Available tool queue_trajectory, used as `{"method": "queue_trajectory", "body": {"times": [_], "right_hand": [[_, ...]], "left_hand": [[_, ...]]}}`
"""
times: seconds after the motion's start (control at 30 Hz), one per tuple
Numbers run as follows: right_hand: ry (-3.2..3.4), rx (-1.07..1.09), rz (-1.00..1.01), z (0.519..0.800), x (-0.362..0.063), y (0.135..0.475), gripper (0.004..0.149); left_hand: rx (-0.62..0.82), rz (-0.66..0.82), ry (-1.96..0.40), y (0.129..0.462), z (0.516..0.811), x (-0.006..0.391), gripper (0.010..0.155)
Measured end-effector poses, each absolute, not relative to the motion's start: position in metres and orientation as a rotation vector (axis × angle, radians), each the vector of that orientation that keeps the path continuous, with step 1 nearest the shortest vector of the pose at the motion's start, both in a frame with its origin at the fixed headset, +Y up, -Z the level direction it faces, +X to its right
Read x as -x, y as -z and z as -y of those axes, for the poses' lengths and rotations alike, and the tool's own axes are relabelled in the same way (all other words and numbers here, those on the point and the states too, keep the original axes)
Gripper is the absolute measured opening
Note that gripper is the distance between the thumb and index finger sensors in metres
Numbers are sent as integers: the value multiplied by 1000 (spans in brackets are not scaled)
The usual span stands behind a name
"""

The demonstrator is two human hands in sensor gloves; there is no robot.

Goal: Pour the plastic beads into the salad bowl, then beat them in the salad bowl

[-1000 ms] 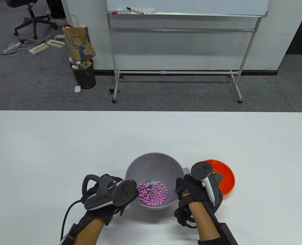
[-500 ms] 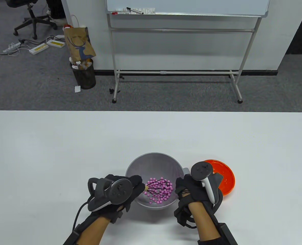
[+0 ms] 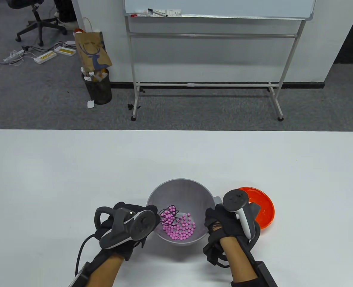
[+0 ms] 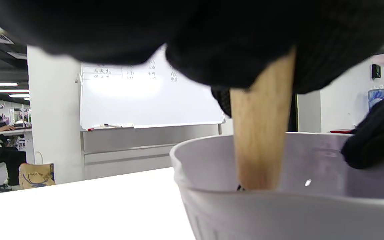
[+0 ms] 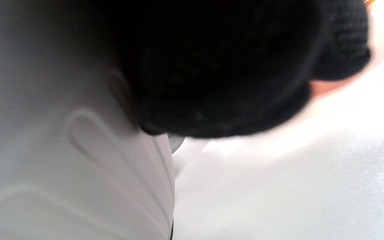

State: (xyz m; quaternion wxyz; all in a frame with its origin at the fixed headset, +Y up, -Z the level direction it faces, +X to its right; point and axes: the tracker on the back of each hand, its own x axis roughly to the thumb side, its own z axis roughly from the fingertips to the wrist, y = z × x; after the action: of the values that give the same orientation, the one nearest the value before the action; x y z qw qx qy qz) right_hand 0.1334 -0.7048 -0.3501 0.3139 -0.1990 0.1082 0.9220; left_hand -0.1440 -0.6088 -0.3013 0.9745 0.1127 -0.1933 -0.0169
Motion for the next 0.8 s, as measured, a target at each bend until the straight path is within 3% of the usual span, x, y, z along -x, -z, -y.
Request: {"method": "queue_trajectory", "body": {"times": [0.23, 0.53, 0.8], "right_hand": [[-2431, 527, -284, 705, -133, 350, 55], [-2431, 527, -282, 705, -133, 350, 55], [-2430, 526, -283, 705, -133, 350, 55]], "left_hand": [[-64, 437, -234, 301, 611, 143, 40], [-305, 372, -184, 309, 634, 139, 44], [-293, 321, -72, 313, 631, 148, 42]]}}
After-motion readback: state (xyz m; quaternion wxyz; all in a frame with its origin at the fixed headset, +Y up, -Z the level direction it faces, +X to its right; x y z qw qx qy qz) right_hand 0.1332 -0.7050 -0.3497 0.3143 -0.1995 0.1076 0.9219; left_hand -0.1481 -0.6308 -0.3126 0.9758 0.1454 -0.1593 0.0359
